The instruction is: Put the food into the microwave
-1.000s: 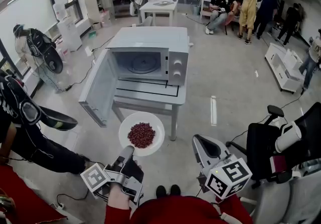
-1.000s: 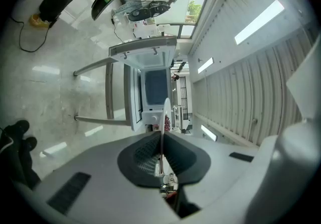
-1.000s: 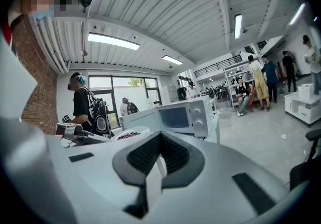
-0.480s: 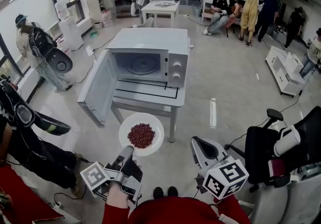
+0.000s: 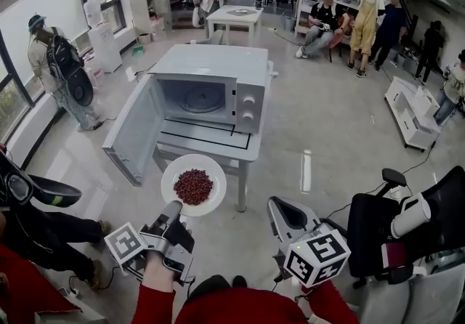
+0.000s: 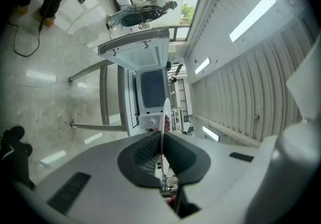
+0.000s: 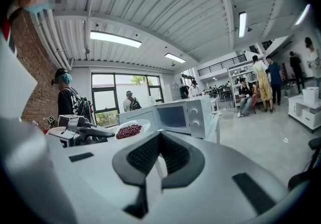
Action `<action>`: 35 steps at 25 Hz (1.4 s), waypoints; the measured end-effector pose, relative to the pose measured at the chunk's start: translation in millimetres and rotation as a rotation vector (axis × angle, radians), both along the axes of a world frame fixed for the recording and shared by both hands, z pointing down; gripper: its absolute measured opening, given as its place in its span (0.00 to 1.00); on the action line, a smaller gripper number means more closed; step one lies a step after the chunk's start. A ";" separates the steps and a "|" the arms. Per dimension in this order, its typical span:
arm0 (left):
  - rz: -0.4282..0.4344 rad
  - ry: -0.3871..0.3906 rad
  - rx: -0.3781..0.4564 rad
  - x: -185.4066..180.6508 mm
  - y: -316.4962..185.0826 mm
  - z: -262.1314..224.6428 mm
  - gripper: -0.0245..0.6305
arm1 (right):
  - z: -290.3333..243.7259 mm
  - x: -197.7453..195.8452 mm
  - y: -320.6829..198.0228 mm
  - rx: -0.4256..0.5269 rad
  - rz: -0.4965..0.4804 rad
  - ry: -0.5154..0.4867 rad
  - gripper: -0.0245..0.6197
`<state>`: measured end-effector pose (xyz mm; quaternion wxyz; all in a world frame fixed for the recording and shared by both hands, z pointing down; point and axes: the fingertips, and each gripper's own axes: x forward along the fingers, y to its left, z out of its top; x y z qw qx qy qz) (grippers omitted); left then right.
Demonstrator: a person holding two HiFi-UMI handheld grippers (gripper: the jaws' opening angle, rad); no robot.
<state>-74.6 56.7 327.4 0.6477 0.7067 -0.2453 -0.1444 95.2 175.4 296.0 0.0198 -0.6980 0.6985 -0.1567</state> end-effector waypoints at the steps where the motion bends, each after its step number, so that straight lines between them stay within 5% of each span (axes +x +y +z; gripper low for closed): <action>1: -0.002 -0.003 0.002 1.2 -1.1 -0.4 0.07 | 0.5 1.1 -0.8 -0.001 -0.001 -0.002 0.06; 20: -0.037 -0.039 0.019 43.9 -79.7 7.9 0.07 | 7.7 20.4 -83.0 -0.039 -0.025 -0.056 0.06; 35: 0.040 -0.072 -0.035 91.4 -161.9 31.0 0.07 | 18.6 45.9 -162.2 -0.116 0.045 -0.074 0.06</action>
